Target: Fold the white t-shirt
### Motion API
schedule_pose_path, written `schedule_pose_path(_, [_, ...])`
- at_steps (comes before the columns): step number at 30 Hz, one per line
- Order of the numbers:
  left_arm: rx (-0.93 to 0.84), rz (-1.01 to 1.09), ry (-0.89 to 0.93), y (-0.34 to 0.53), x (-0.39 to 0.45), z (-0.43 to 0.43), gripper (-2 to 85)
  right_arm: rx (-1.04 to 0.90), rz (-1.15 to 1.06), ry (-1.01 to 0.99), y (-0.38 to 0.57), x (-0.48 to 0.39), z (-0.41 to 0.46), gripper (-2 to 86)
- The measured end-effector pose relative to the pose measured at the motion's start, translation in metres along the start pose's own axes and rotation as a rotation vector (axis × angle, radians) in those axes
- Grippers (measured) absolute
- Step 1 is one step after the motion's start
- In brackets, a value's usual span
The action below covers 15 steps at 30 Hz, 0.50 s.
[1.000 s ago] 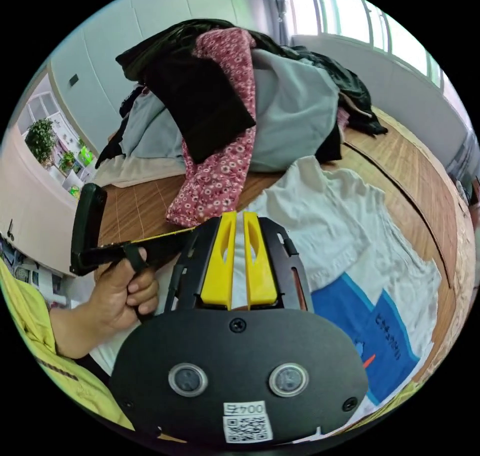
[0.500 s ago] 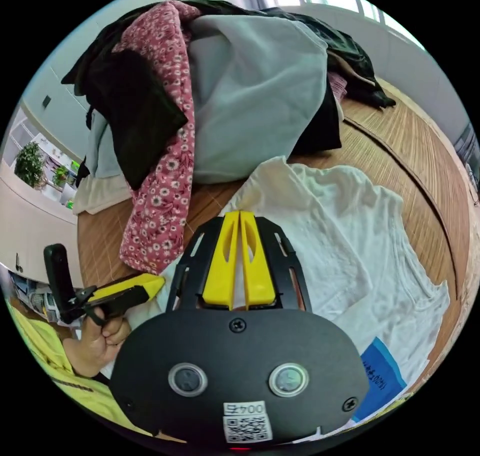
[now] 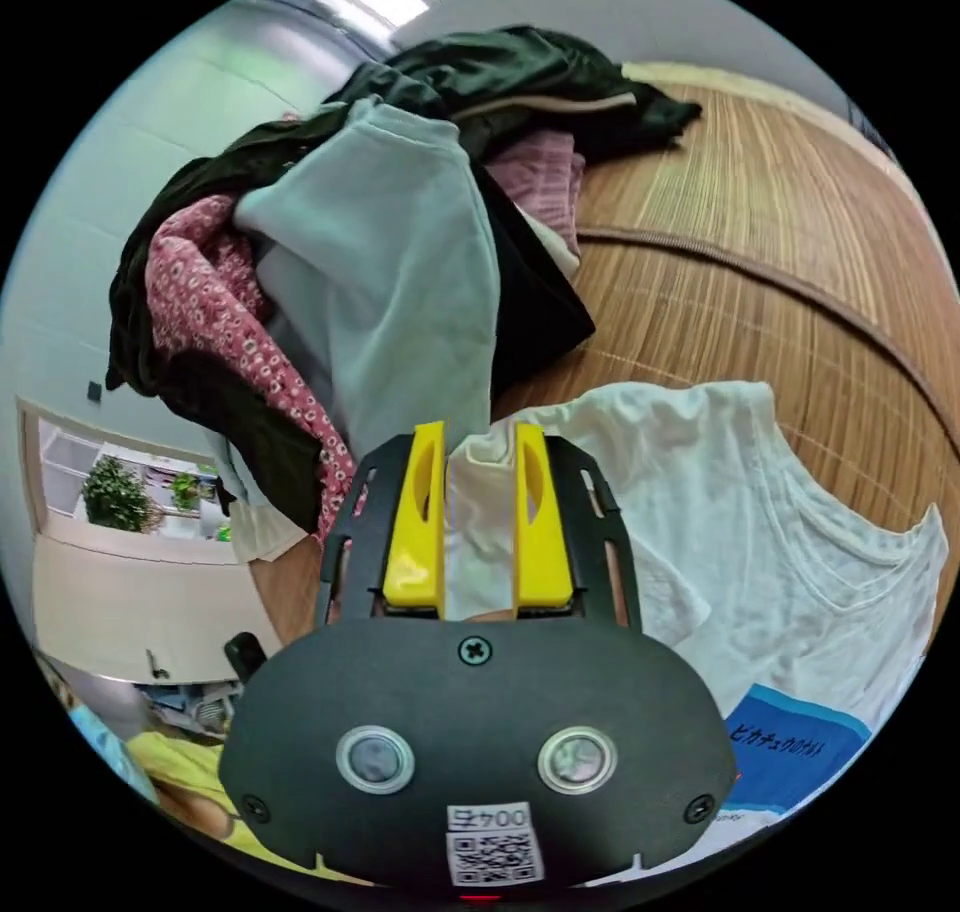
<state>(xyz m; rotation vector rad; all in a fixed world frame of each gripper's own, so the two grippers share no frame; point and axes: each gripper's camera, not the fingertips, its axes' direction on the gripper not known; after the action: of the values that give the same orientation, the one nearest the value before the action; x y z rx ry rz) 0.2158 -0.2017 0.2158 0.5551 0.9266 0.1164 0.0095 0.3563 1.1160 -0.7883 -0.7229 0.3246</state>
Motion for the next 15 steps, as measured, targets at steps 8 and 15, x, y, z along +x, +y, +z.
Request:
schedule_pose_path(8, [0.0,0.0,0.002,-0.001,0.005,-0.001,0.1,0.078,-0.03,0.04,0.002,-0.01,-0.022,6.6])
schedule_pose_path(15, [0.0,-0.003,0.006,-0.002,0.01,-0.001,0.1,0.305,-0.105,0.122,0.077,-0.014,-0.1,1.7])
